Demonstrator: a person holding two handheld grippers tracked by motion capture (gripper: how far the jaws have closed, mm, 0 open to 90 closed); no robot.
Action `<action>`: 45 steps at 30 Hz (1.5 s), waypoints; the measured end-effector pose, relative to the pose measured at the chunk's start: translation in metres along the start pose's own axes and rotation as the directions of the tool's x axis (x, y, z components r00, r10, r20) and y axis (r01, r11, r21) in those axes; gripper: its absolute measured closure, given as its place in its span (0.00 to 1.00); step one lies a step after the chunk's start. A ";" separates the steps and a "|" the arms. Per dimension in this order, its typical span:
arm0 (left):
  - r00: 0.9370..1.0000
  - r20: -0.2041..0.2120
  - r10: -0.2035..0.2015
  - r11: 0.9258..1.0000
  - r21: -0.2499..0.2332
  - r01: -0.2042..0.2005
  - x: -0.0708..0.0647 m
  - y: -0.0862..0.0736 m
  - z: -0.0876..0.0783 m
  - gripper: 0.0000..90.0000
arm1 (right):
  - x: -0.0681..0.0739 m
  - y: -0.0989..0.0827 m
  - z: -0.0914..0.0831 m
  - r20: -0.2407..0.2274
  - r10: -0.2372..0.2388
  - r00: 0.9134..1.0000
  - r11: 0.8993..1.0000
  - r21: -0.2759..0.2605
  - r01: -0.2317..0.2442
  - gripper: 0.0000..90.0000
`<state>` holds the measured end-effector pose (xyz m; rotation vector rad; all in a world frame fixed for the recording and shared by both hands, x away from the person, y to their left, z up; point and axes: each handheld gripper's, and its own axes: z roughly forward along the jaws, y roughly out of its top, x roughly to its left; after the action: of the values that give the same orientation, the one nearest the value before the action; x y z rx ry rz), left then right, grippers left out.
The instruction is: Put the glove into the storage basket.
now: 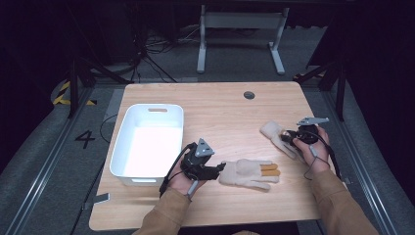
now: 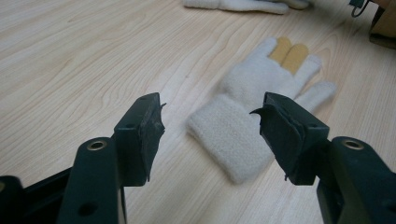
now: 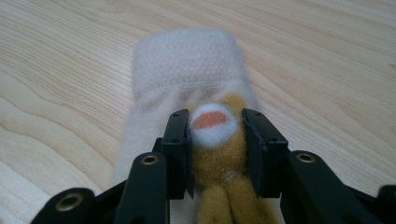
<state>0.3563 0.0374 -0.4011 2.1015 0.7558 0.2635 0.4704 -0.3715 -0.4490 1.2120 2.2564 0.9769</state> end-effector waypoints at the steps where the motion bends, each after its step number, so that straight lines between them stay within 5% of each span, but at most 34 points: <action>1: 1.000 0.001 -0.002 1.000 0.000 0.002 0.000 0.000 0.000 0.44 | 0.000 0.001 -0.002 -0.001 -0.002 1.000 1.000 -0.006 0.002 0.72; 8: 1.000 0.001 0.000 1.000 0.004 0.000 0.000 0.001 0.000 0.44 | 0.000 0.003 -0.008 -0.017 -0.003 1.000 1.000 -0.023 0.003 0.73; 26: 1.000 0.019 0.014 1.000 0.014 -0.014 -0.001 0.004 0.005 0.44 | 0.015 0.027 -0.046 -0.075 -0.124 0.989 0.989 -0.088 0.117 0.74; 33: 1.000 0.023 0.019 1.000 0.011 -0.019 -0.002 0.004 0.005 0.44 | 0.036 0.044 -0.065 -0.111 -0.208 0.972 0.973 -0.127 0.193 0.73; 39: 0.999 0.026 0.020 1.000 0.011 -0.021 -0.002 0.005 0.004 0.43 | 0.046 0.050 -0.071 -0.156 -0.232 0.960 0.966 -0.149 0.210 0.74; 45: 0.999 0.028 0.019 1.000 0.009 -0.019 -0.002 0.005 0.004 0.43 | 0.059 0.056 -0.076 -0.229 -0.270 0.935 0.955 -0.184 0.231 0.74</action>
<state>0.3587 0.0317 -0.3998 2.1176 0.7219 0.2409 0.4219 -0.3301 -0.3573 0.7444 2.3990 1.2338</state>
